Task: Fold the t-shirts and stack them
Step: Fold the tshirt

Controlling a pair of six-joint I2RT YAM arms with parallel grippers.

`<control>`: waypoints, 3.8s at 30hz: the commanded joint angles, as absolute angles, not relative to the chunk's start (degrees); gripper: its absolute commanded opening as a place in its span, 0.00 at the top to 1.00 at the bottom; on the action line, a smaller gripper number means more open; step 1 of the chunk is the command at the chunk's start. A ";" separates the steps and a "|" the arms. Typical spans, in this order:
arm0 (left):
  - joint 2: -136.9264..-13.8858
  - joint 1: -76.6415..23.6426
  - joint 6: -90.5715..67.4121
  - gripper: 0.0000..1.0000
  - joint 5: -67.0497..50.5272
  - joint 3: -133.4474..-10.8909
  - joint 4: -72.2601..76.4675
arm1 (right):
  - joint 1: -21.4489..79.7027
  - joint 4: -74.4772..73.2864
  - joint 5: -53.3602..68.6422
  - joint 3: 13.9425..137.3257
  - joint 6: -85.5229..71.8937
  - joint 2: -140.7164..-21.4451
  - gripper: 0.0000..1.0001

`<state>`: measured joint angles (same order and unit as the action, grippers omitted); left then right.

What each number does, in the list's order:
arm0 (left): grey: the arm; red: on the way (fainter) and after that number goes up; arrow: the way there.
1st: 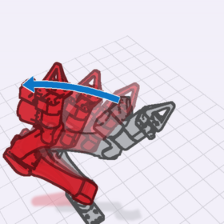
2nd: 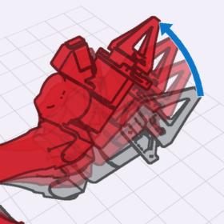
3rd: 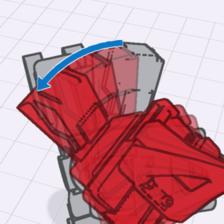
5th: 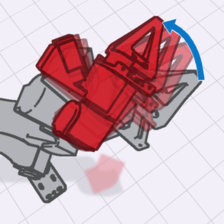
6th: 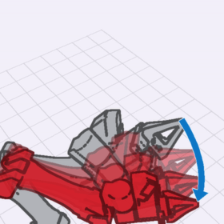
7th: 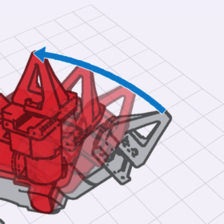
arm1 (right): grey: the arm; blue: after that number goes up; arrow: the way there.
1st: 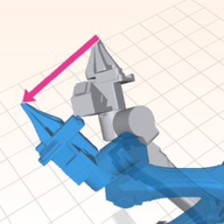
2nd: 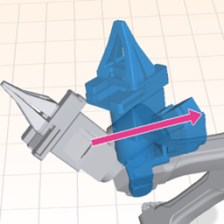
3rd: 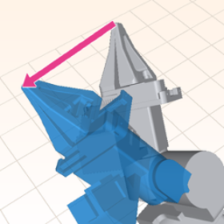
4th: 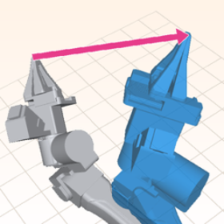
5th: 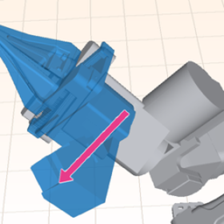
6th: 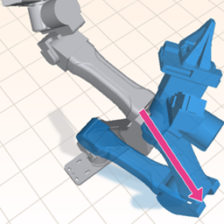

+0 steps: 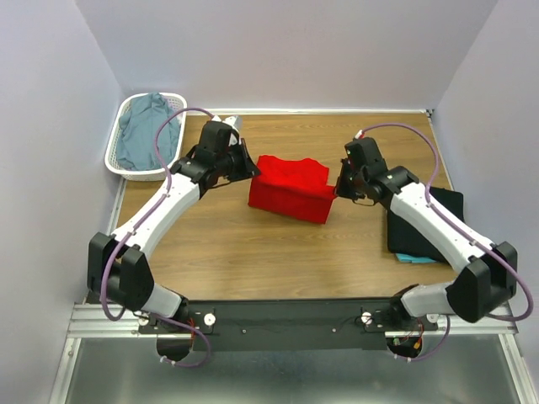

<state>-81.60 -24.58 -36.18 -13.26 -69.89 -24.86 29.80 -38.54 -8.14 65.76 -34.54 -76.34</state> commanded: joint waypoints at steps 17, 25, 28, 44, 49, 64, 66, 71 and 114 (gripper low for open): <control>-120.90 -16.27 -37.79 1.00 -17.75 -97.45 -10.91 | 14.60 -28.21 5.26 103.40 -28.39 -121.88 0.84; -126.05 -12.22 -36.39 0.09 -21.36 -105.39 -6.68 | 12.31 -28.12 6.33 112.51 -25.67 -130.44 0.36; -121.12 -11.87 -36.82 0.11 -19.26 -100.83 -4.66 | 12.39 -28.04 5.62 109.88 -25.75 -126.40 0.31; -118.03 -26.18 -37.79 1.00 -7.73 -92.11 -8.62 | 25.13 -22.15 -3.96 87.37 -29.97 -114.87 0.51; -119.53 -30.32 -38.84 1.00 -7.65 -87.74 -8.18 | 26.02 -21.10 -4.83 81.84 -31.55 -115.40 0.58; -120.59 -31.55 -40.17 1.00 -10.37 -77.97 -5.10 | 25.93 -18.46 -4.40 73.86 -31.46 -116.73 0.57; -118.14 -32.34 -40.43 1.00 -10.98 -74.46 -3.70 | 26.37 -16.97 -3.00 69.98 -32.42 -113.22 0.57; -110.41 -34.89 -41.48 1.00 -12.48 -63.21 -0.27 | 29.09 -13.81 -1.06 56.53 -35.50 -102.77 0.57; -94.94 -44.38 -38.15 1.00 -22.67 -50.53 3.61 | 16.00 -12.66 11.51 62.93 -33.40 -97.85 0.62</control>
